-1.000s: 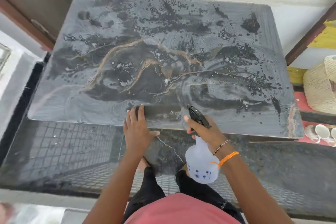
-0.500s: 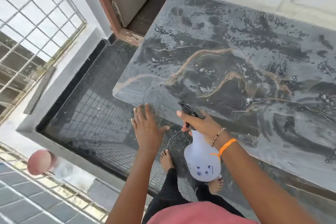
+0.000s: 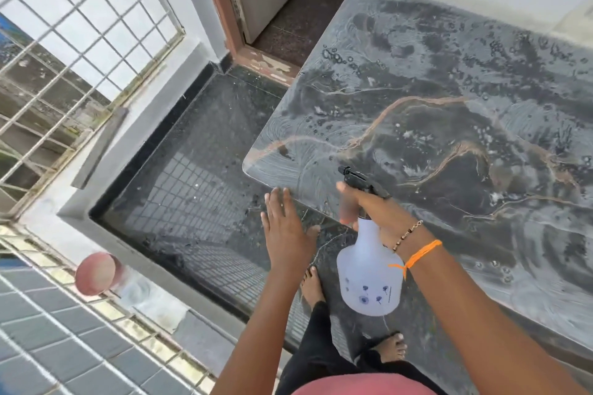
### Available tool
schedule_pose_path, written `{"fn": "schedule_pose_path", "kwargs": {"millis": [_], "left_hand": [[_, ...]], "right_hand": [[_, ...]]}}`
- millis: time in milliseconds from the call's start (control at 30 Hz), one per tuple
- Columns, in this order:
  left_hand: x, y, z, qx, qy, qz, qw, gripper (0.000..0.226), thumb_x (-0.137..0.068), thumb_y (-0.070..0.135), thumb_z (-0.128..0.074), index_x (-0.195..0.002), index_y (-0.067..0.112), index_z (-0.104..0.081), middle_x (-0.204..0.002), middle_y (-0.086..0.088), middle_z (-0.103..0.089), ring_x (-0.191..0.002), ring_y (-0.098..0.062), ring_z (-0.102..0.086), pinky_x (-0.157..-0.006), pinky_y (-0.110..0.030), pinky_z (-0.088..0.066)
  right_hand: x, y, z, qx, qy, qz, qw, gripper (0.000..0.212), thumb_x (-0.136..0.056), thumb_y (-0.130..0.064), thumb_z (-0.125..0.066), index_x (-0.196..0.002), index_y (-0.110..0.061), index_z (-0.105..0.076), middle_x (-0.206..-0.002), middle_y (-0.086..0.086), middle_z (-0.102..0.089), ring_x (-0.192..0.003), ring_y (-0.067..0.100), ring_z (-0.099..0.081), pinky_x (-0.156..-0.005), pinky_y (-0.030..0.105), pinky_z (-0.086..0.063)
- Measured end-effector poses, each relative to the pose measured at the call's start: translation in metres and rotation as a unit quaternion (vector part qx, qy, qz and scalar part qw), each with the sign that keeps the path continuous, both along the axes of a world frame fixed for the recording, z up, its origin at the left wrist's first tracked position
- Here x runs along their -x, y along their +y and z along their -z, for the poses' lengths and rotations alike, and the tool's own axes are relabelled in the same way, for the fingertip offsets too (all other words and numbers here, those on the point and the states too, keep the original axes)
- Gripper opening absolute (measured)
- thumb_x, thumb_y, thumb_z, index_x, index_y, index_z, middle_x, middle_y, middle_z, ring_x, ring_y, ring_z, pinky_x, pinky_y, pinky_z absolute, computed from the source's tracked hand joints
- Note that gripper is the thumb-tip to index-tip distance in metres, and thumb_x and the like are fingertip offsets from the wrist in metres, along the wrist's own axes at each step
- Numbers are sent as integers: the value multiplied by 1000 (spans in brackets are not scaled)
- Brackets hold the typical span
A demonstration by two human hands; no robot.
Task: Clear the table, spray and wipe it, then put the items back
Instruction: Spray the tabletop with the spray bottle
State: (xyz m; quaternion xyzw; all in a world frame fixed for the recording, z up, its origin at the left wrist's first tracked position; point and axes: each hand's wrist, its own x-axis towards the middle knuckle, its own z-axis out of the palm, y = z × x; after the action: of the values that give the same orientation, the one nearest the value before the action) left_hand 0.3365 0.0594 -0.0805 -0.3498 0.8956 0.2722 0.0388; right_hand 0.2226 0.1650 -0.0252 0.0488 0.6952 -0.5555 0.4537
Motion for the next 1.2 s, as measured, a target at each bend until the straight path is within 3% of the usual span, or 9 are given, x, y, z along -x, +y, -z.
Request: {"fn": "schedule_pose_path", "kwargs": {"millis": [133,267,400,533,667,833,967,1100,1200], "left_hand": [[12,16,-13,-10,25,37,999,76,-84,33,-64,-144,7,-25,-150,-14,-23,-144,-34,-8,-118,-46,-11],[34,62,-31,-63,49,129,988,66,-87,29,-62,-142,6,-32,-141,-11,-40,-136,-29,-29,-114,-40,-20],[51,141,-51,-131,79,234,960,54,-89,25,-60,-138,13,-40,-140,-1,-44,-133,-18,-36,-107,-24,-23],[58,233,-68,-210,84,313,922,39,-88,20,-63,-125,21,-52,-122,5,-55,-108,-6,-50,-85,-6,-29],[60,331,-76,-251,42,395,883,33,-89,25,-60,-122,25,-53,-123,10,-55,-104,0,-48,-86,-13,-32],[67,437,-76,-249,21,475,844,33,-89,26,-60,-121,24,-53,-120,12,-53,-102,0,-50,-83,-11,-34],[79,501,-69,-259,3,518,815,34,-87,28,-62,-120,28,-54,-113,22,-52,-101,5,-52,-76,-3,-34],[107,563,-62,-288,-9,555,780,33,-88,30,-60,-119,32,-53,-109,28,-51,-94,23,-45,-79,0,-35],[131,605,-60,-311,-18,574,757,29,-88,29,-59,-116,33,-53,-110,24,-51,-91,26,-43,-72,1,-34]], "right_hand": [[2,47,-7,-24,15,-29,999,25,-90,-13,-58,-67,-19,-53,-50,-3,-60,-39,-3,-56,-48,14,-43],[-3,119,-31,54,64,97,992,18,-82,-34,-65,-70,-21,-65,-59,-2,-65,-61,13,-69,-51,17,-48],[-13,204,-41,32,129,219,966,25,-80,-35,-67,-66,-14,-62,-57,-2,-63,-59,11,-67,-50,15,-46],[-34,288,-51,3,198,314,929,38,-78,-39,-68,-66,-4,-61,-58,-1,-62,-62,8,-64,-56,13,-47],[-53,367,-62,-30,251,402,880,44,-79,-39,-69,-75,4,-57,-60,11,-48,-59,21,-48,-60,34,-38],[-63,461,-74,-77,293,503,809,30,-82,-37,-67,-61,-21,-52,-71,10,-44,-61,19,-43,-61,24,-37],[-57,527,-70,-117,338,530,769,55,-81,-43,-62,-85,10,-51,-78,20,-45,-71,29,-43,-71,41,-40],[-41,589,-63,-178,363,536,741,48,-85,-38,-60,-83,8,-46,-68,20,-40,-68,25,-40,-65,33,-34],[-28,633,-61,-303,369,511,715,45,-87,-43,-54,-79,0,-48,-73,22,-51,-73,37,-50,-63,45,-41]]}}
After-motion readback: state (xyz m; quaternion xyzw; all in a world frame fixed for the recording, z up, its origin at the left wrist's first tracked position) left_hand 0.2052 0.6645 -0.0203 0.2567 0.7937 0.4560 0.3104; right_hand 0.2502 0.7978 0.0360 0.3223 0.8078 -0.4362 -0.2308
